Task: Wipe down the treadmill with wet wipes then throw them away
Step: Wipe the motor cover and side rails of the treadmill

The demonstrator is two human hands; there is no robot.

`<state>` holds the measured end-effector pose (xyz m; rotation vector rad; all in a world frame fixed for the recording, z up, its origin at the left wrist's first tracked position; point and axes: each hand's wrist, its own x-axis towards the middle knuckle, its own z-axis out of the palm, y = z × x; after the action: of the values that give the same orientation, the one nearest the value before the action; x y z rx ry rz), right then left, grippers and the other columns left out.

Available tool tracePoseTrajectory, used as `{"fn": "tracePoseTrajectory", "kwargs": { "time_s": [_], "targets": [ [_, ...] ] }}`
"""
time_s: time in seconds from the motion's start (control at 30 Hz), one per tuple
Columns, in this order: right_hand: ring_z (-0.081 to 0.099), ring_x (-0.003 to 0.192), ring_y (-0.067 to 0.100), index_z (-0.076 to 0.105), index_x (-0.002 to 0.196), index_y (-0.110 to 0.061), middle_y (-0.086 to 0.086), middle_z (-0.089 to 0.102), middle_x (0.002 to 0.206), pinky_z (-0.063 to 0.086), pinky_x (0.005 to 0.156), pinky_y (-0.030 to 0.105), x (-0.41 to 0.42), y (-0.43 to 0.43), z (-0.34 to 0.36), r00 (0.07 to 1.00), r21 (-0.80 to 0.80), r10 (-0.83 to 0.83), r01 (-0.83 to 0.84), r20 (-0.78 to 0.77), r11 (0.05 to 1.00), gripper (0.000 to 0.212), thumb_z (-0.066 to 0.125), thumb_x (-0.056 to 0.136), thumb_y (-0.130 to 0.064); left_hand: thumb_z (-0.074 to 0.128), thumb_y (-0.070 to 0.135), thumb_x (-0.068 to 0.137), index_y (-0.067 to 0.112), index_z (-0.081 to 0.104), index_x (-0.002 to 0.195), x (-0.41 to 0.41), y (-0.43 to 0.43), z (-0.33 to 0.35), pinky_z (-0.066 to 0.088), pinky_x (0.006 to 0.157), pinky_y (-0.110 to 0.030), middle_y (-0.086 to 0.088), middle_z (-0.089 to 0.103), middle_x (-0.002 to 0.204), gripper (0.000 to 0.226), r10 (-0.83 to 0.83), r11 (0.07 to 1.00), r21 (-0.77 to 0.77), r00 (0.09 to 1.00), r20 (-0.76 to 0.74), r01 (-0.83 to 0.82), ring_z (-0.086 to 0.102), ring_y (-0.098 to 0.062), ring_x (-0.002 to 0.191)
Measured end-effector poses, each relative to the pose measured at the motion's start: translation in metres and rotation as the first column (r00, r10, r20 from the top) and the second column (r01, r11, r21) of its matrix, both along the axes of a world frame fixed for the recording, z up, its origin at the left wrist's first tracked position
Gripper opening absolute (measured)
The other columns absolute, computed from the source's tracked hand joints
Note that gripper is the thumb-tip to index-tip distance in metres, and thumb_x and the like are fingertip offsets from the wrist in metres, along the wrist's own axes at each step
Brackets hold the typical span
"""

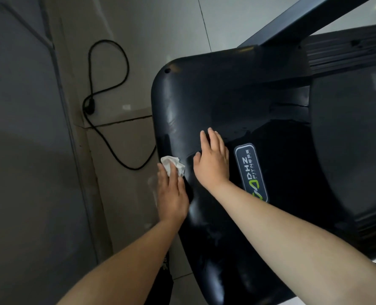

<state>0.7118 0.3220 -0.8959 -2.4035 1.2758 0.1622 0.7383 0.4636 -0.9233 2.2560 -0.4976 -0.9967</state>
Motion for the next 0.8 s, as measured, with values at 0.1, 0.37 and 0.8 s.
{"fn": "tracePoseTrajectory", "kwargs": {
  "time_s": [0.1, 0.37, 0.8],
  "targets": [
    [0.016, 0.153, 0.027, 0.030, 0.157, -0.012, 0.008, 0.020, 0.166, 0.022, 0.118, 0.043, 0.001, 0.004, 0.000, 0.997, -0.031, 0.030, -0.032, -0.073, 0.999, 0.068, 0.053, 0.093, -0.019, 0.027, 0.034, 0.110, 0.024, 0.024, 0.161, 0.015, -0.012, -0.004, 0.018, 0.125, -0.046, -0.003, -0.007, 0.170, 0.052, 0.006, 0.999, 0.038, 1.000, 0.000, -0.006, 0.004, -0.023, 0.157],
    [0.035, 0.144, 0.026, 0.047, 0.148, -0.013, 0.007, 0.041, 0.157, 0.038, 0.108, 0.045, 0.005, -0.001, 0.005, 0.998, -0.080, -0.011, 0.005, -0.068, 0.997, 0.063, 0.058, 0.086, -0.018, 0.026, 0.037, 0.110, 0.034, 0.015, 0.161, 0.116, -0.086, -0.002, 0.024, 0.121, -0.040, -0.004, -0.007, 0.170, 0.052, 0.003, 0.998, 0.057, 0.998, -0.070, 0.001, 0.021, -0.034, 0.153],
    [0.027, 0.148, 0.011, 0.047, 0.150, -0.024, -0.010, 0.036, 0.160, 0.044, 0.103, 0.036, 0.006, -0.010, 0.017, 0.995, 0.029, -0.093, 0.095, -0.047, 0.995, 0.058, 0.050, 0.094, -0.008, 0.014, 0.043, 0.109, 0.038, -0.005, 0.161, 0.027, -0.023, 0.010, -0.009, 0.124, -0.044, 0.001, -0.028, 0.165, 0.056, -0.480, 0.875, 0.141, 0.864, 0.148, 0.462, -0.028, -0.021, 0.151]
  ]
}}
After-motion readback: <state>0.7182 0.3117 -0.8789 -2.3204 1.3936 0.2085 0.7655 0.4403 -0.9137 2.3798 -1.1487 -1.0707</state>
